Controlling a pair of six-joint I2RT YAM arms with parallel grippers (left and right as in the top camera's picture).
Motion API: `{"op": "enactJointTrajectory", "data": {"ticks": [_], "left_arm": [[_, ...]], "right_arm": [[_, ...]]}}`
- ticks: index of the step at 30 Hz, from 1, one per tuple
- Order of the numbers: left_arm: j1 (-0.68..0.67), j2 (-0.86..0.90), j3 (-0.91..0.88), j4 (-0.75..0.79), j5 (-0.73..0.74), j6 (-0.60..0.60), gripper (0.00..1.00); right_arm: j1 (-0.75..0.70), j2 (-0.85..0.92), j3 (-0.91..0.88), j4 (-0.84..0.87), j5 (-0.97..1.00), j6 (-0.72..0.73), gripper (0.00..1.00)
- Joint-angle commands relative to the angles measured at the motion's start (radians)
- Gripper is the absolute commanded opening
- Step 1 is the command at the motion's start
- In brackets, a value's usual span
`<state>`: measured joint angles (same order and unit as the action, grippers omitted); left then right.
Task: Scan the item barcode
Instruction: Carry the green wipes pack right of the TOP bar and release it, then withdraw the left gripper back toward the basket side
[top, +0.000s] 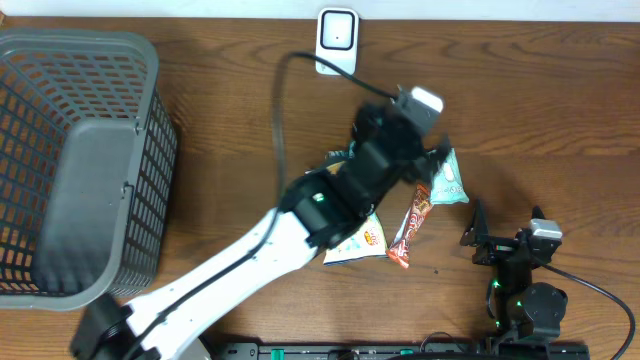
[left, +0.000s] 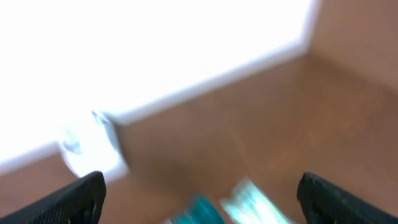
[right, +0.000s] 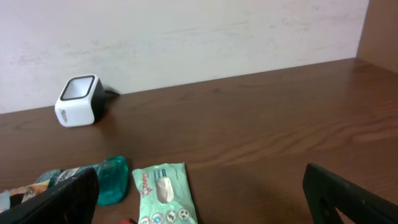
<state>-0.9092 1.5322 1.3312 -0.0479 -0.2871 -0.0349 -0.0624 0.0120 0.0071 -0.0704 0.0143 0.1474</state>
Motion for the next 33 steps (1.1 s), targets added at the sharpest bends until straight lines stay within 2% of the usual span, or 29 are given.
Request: {"op": "enactJointTrajectory", "data": {"ticks": [1,4,9,13,17,24,33], "left_arm": [[0.040,-0.072,0.002,0.129,-0.308,0.313,0.99],[0.082,-0.102,0.002,0.206,-0.348,0.497,0.99],[0.156,-0.114,0.002,0.198,-0.356,0.795,0.99],[0.198,-0.115,0.002,0.122,-0.345,0.908,1.00],[0.226,-0.115,0.002,0.092,-0.327,0.898,1.00],[0.243,-0.161,0.001,-0.069,-0.218,0.769,1.00],[0.276,-0.296,-0.006,-0.087,-0.206,0.680,1.00]], "right_arm": [[-0.003,-0.005,-0.002,-0.004,-0.002,-0.014,0.99],[-0.003,-0.005,-0.002,-0.004,-0.002,-0.014,0.99],[-0.003,-0.005,-0.002,-0.004,-0.002,-0.014,0.99],[-0.003,-0.005,-0.002,-0.004,-0.002,-0.014,0.99],[-0.003,-0.005,-0.002,-0.004,-0.002,-0.014,0.99],[-0.003,-0.005,-0.002,-0.004,-0.002,-0.014,0.99],[-0.003,-0.005,-0.002,-0.004,-0.002,-0.014,0.99]]}}
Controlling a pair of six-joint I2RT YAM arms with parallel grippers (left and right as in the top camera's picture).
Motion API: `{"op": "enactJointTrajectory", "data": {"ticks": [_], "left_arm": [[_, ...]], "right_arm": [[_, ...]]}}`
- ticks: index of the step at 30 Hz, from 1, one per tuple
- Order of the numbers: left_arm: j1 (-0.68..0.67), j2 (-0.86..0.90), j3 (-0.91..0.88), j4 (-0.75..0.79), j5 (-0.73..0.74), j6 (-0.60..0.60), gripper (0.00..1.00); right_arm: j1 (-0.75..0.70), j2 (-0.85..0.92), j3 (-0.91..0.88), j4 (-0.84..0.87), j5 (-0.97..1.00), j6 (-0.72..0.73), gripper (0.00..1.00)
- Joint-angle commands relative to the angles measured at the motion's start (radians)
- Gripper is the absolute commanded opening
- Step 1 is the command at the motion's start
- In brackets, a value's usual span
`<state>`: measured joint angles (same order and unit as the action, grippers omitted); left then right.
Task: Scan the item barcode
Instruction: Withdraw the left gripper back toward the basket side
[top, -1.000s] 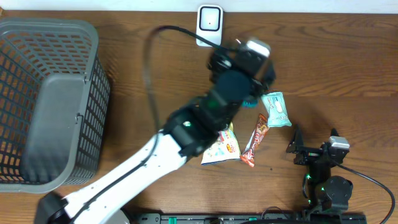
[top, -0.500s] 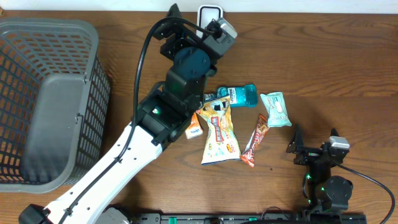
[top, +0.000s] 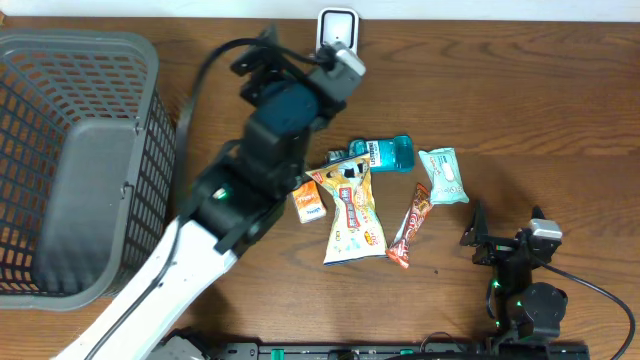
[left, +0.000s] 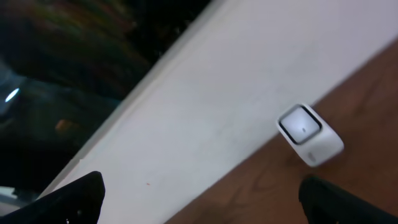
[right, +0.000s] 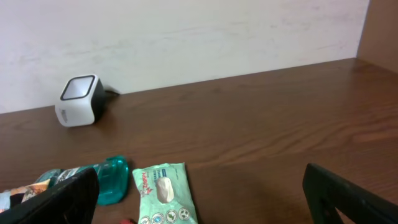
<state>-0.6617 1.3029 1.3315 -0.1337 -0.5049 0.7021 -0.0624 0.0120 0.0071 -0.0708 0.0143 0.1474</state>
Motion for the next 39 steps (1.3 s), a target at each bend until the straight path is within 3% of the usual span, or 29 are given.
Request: {"op": "enactJointTrajectory", "data": {"ticks": [1,7,16,21,24,28,34,37,39], "left_arm": [[0.042,-0.086,-0.011,-0.003,0.025,-0.077,1.00],[0.170,-0.270,-0.120,-0.027,0.280,-0.207,1.00],[0.241,-0.547,-0.351,0.037,0.616,-0.212,1.00],[0.241,-0.709,-0.398,0.095,0.632,-0.378,1.00],[0.243,-0.778,-0.398,0.090,0.632,-0.430,1.00],[0.283,-0.865,-0.398,0.085,0.632,-0.512,1.00],[0.406,-0.972,-0.398,0.086,0.633,-0.644,1.00],[0.476,-1.019,-0.398,0.078,0.633,-0.732,1.00],[0.524,-1.049,-0.398,0.064,0.644,-0.780,1.00]], "right_arm": [[-0.003,-0.005,-0.002,-0.004,-0.002,-0.014,0.99],[-0.003,-0.005,-0.002,-0.004,-0.002,-0.014,0.99],[-0.003,-0.005,-0.002,-0.004,-0.002,-0.014,0.99],[-0.003,-0.005,-0.002,0.009,-0.006,-0.010,0.99],[-0.003,-0.005,-0.002,0.003,-0.089,0.074,0.99],[-0.003,-0.005,-0.002,0.009,-0.148,0.329,0.99],[-0.003,-0.005,-0.002,0.019,-0.304,0.999,0.99],[-0.003,-0.005,-0.002,0.023,-0.370,1.162,0.99],[-0.003,-0.005,-0.002,0.024,-0.376,1.172,0.99]]}}
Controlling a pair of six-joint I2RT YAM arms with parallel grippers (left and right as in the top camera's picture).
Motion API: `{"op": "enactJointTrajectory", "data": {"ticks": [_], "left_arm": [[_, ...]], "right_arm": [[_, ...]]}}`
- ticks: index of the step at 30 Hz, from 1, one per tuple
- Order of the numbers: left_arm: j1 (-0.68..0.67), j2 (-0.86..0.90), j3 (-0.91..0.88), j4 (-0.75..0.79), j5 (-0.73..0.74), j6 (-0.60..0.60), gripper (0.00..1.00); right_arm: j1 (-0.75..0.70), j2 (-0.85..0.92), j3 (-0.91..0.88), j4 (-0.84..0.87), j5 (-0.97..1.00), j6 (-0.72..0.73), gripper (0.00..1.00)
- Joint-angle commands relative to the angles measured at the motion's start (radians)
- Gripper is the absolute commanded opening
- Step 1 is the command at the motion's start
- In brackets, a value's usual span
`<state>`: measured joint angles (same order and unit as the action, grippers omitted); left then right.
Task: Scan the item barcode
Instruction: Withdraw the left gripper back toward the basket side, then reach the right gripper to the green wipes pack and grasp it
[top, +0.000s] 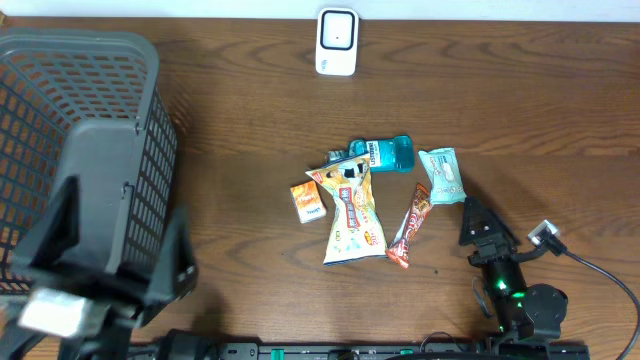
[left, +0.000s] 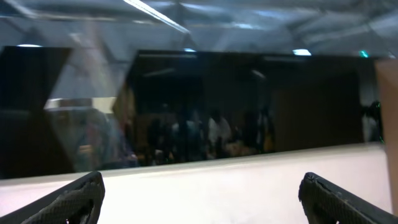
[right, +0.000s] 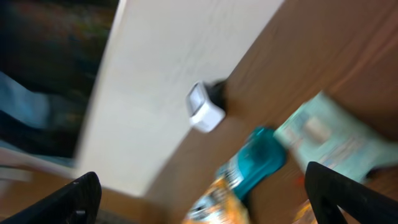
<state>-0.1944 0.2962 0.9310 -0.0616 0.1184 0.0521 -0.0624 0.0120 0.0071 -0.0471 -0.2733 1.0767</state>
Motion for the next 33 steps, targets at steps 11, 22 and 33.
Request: {"op": "enactJointTrajectory", "data": {"ticks": [11,22,33], "left_arm": [[0.172,-0.117,0.002,-0.056,0.275,-0.189,1.00],[0.172,-0.117,0.002,-0.092,0.274,-0.188,1.00],[0.172,-0.117,0.002,-0.103,0.274,-0.188,1.00]], "right_arm": [[-0.003,-0.005,-0.002,-0.011,0.075,0.238,0.99],[-0.003,0.063,-0.002,-0.010,0.054,0.047,0.99],[-0.002,0.176,-0.002,-0.011,0.037,0.090,0.96]]}}
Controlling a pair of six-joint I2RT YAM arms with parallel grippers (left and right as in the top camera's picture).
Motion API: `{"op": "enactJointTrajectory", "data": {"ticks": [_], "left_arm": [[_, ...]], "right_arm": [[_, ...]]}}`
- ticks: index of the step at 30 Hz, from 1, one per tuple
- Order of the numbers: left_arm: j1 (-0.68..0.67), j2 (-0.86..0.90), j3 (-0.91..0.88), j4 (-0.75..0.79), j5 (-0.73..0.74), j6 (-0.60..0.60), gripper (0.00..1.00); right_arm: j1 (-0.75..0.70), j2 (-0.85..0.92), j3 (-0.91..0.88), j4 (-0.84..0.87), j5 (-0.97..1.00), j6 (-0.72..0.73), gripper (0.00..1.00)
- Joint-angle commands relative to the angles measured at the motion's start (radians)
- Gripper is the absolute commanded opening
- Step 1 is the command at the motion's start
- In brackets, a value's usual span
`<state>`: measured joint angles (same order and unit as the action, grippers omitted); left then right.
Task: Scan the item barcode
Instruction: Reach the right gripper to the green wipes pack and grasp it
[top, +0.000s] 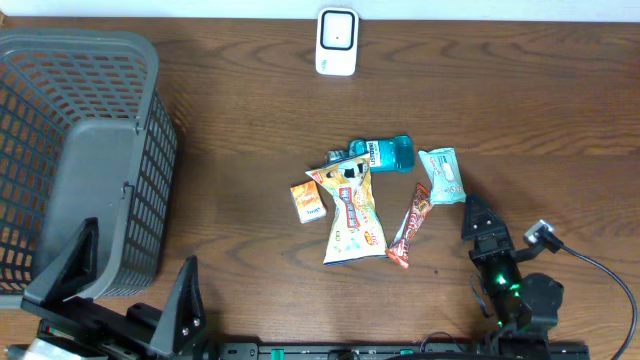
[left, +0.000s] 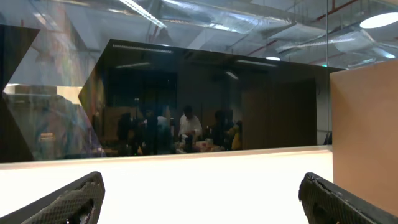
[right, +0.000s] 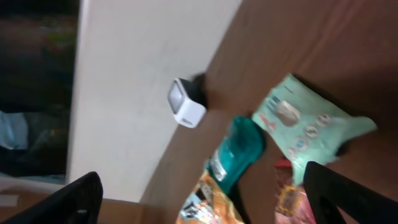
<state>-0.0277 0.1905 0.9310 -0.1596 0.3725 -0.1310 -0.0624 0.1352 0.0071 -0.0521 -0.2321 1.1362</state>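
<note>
The white barcode scanner (top: 337, 42) stands at the table's far edge, also visible in the right wrist view (right: 186, 102). The items lie mid-table: a teal bottle (top: 383, 153), a green wipes pack (top: 443, 176), a red candy bar (top: 413, 225), an orange snack bag (top: 350, 212) and a small orange box (top: 308, 201). My right gripper (top: 490, 240) sits just right of the candy bar, open and empty (right: 205, 199). At the front left edge, my left gripper (top: 128, 290) is open and empty (left: 202, 199), facing the room.
A large grey mesh basket (top: 60, 60) fills the left side of the table, right beside my left gripper. A black cable (top: 600, 275) runs from the right arm toward the front right edge.
My left gripper has sunk lower toward the front left edge beside the basket. The right wrist has turned a little, so the wipes pack and bottle sit more centrally in its view. No item moved.
My left arm first reached over the items mid-table, then stood near the scanner, then was back at the front left by the basket, always open and empty. The right gripper stayed at the front right and tilted onto its side. The items kept their places.
</note>
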Motion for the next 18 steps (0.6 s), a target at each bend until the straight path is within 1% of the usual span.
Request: {"op": "enactJointTrajectory", "data": {"ticks": [1,3,5,8,11,12,14,16,18], "left_arm": [[0.005,-0.011,0.002,-0.008,0.020,-0.005,1.00],[0.005,-0.011,0.002,-0.012,0.020,-0.005,1.00],[0.005,-0.011,0.002,-0.015,0.020,-0.005,1.00],[0.005,-0.011,0.002,-0.016,0.020,-0.005,1.00],[0.005,-0.011,0.002,-0.016,0.020,-0.005,1.00],[0.005,-0.011,0.002,-0.017,0.020,-0.005,1.00],[0.005,-0.011,0.002,-0.020,0.020,-0.005,1.00],[0.005,-0.011,0.002,-0.024,0.020,-0.005,1.00],[0.005,-0.011,0.002,-0.024,0.020,-0.005,1.00]], "right_arm": [[-0.002,0.096,-0.002,-0.005,0.002,0.063,0.95],[-0.002,0.177,-0.002,-0.006,0.020,0.114,0.96],[-0.002,0.274,-0.002,-0.004,0.033,0.169,0.99],[-0.002,0.424,-0.002,0.024,0.031,0.240,0.99],[-0.002,0.555,-0.002,0.133,0.010,0.240,0.99],[-0.002,0.620,-0.002,0.202,-0.013,0.238,0.99],[-0.002,0.689,-0.001,0.298,-0.055,0.200,0.99],[-0.002,0.741,0.013,0.388,-0.101,0.114,0.99],[-0.001,0.780,0.068,0.387,-0.145,0.027,0.99]]}}
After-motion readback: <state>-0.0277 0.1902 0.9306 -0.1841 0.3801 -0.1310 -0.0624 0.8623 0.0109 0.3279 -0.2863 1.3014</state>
